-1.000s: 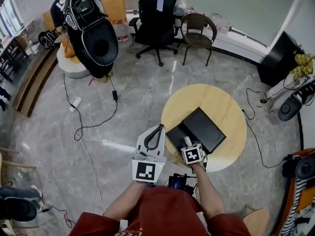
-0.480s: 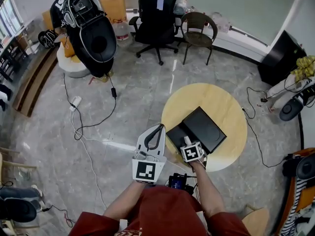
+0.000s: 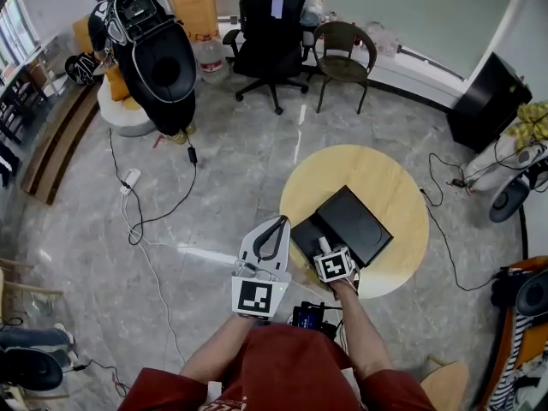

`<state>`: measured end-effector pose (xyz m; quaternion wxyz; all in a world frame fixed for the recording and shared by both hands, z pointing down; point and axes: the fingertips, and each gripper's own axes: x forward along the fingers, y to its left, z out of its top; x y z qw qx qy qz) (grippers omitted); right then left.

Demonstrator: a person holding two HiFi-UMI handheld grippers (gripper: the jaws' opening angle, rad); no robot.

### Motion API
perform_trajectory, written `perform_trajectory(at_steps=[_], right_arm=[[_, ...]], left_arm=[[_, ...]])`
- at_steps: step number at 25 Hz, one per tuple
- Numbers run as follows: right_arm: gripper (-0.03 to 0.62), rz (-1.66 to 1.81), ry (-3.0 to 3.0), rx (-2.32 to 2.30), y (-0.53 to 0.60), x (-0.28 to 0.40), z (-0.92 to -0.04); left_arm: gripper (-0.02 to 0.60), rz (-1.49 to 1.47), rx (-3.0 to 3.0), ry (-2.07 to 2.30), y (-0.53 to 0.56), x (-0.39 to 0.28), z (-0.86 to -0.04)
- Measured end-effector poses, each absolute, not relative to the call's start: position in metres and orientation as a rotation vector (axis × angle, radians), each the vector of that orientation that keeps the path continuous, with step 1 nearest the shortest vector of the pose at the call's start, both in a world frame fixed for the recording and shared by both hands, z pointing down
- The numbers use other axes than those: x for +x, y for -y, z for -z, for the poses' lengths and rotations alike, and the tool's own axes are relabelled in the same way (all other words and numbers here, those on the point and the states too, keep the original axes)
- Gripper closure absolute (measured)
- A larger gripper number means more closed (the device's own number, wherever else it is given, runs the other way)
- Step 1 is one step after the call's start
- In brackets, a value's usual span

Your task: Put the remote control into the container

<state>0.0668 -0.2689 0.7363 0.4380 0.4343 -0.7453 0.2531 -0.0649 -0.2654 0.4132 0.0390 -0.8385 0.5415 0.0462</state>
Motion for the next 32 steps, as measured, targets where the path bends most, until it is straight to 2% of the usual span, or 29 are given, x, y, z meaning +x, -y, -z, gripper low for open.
perform_trajectory(at_steps=[8,17,32], right_arm=[[0.452,-0.723,1.854,1.07,0.262,0.072,-0.739],[0.441,-0.666,1.96,1.111,0.279,0.063,-0.709],[0.439,-0.616,2.177,1.328,0.295,0.07,-0.611]], left_arm=[[0.565,-0.128,-2.572,-1.671,0.269,-0.061,-0.419],[0.565,-0.099,-2.593,-1.662,0.265,-0.061,-0.421],[0.565,-0.079,-2.606,-1.659,0.272,-0.057,-0.423]])
